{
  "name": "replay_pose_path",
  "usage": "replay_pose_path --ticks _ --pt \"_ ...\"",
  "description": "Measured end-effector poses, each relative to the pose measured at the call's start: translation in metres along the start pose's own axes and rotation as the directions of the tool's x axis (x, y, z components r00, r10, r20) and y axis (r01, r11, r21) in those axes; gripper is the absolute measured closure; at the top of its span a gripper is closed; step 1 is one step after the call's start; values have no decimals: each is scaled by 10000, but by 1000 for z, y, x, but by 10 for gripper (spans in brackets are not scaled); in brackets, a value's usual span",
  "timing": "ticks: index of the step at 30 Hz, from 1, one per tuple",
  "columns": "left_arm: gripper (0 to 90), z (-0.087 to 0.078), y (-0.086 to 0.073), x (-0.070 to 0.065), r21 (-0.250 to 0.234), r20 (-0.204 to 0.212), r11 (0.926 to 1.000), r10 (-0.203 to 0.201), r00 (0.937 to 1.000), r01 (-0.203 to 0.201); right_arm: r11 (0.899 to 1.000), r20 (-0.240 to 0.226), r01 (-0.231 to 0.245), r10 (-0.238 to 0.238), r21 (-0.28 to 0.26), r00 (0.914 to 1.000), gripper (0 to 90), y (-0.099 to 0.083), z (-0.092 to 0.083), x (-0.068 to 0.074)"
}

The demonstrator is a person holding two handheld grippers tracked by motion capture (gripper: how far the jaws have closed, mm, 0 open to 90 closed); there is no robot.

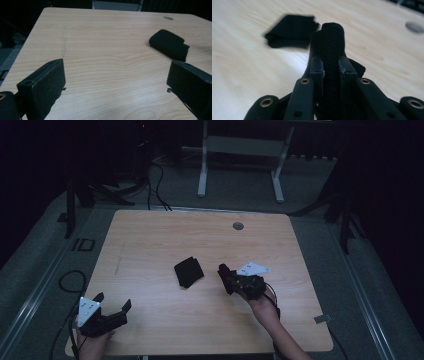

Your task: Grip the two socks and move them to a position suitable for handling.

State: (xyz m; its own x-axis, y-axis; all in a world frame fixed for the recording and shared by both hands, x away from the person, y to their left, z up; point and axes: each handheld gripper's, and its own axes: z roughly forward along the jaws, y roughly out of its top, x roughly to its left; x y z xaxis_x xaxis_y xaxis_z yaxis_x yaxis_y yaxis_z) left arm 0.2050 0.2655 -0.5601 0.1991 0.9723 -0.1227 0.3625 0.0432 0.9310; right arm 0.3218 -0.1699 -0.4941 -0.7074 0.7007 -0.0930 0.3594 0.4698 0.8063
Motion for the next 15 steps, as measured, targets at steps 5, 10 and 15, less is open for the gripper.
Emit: replay_pose_path --ticks 5,10,15 --pt "21 1 2 -8 433 232 9991 1 9997 -11 9980 -1012 -368 315 -511 9944 768 -4 -35 25" --pt "21 7 3 -23 812 766 9965 125 9970 -188 9996 -910 -265 275 126 9955 767 -32 -29 49" --pt "21 12 4 -38 978 1375 9944 275 9901 -412 9967 -504 -151 191 802 9985 758 -54 -12 58"
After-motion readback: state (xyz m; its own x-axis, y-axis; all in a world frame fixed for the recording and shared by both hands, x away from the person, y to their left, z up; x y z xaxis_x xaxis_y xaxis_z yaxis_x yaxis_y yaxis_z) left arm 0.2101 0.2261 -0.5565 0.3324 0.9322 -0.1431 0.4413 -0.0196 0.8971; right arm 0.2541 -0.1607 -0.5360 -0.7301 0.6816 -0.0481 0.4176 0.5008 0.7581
